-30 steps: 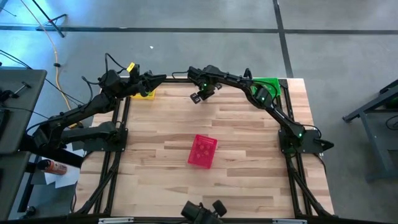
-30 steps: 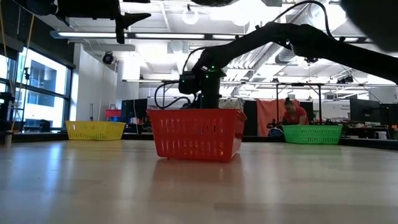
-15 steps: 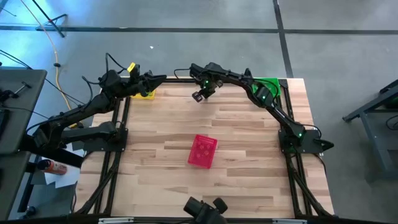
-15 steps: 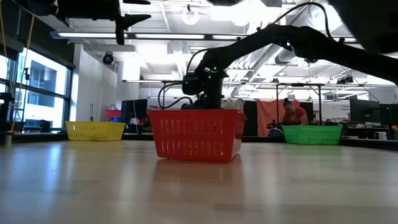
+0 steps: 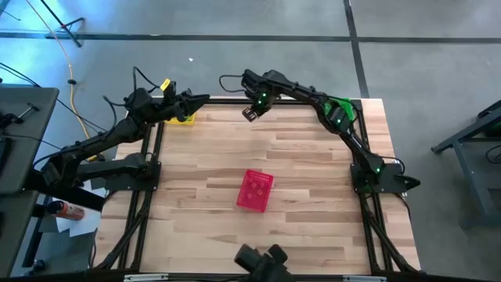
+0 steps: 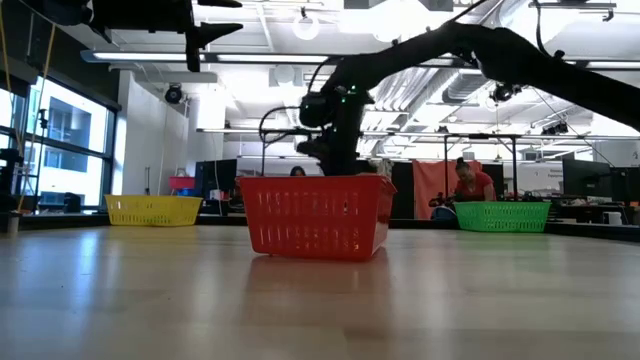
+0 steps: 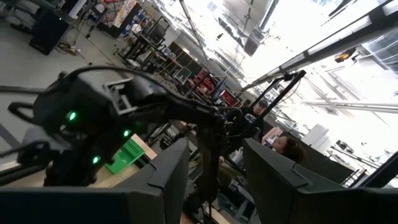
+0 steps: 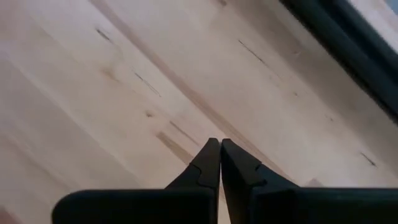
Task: Sort Halloween decoration
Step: Put the white skull toy into the green bin
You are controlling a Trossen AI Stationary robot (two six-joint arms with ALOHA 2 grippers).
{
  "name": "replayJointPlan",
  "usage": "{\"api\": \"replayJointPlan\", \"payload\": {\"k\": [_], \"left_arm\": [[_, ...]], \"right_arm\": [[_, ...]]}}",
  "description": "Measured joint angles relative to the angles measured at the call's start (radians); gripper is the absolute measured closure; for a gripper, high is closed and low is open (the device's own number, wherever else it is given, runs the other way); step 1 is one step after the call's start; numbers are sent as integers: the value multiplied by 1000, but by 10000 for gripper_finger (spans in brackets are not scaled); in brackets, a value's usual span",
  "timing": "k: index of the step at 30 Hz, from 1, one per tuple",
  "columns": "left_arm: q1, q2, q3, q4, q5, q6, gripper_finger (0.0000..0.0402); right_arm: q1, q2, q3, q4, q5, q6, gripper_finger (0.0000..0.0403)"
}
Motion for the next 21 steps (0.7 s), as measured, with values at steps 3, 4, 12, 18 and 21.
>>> {"api": "replayJointPlan", "payload": {"k": [3, 4, 12, 18, 21], "left_arm": [[0, 0, 0, -2, 0, 0, 259], [0, 0, 0, -3, 0, 0, 259], [0, 0, 0, -4, 0, 2, 259], [0, 0, 0, -4, 0, 26, 259], [0, 0, 0, -4, 0, 26, 259]], "right_arm": [[-10, -25, 0, -1, -38, -7, 400], [-12, -35, 0, -1, -46, -14, 400], [-10, -119, 0, -65, -81, -82, 400], [-16, -198, -48, -95, -72, -119, 401], [-28, -260, -119, -89, -58, -123, 402]]}}
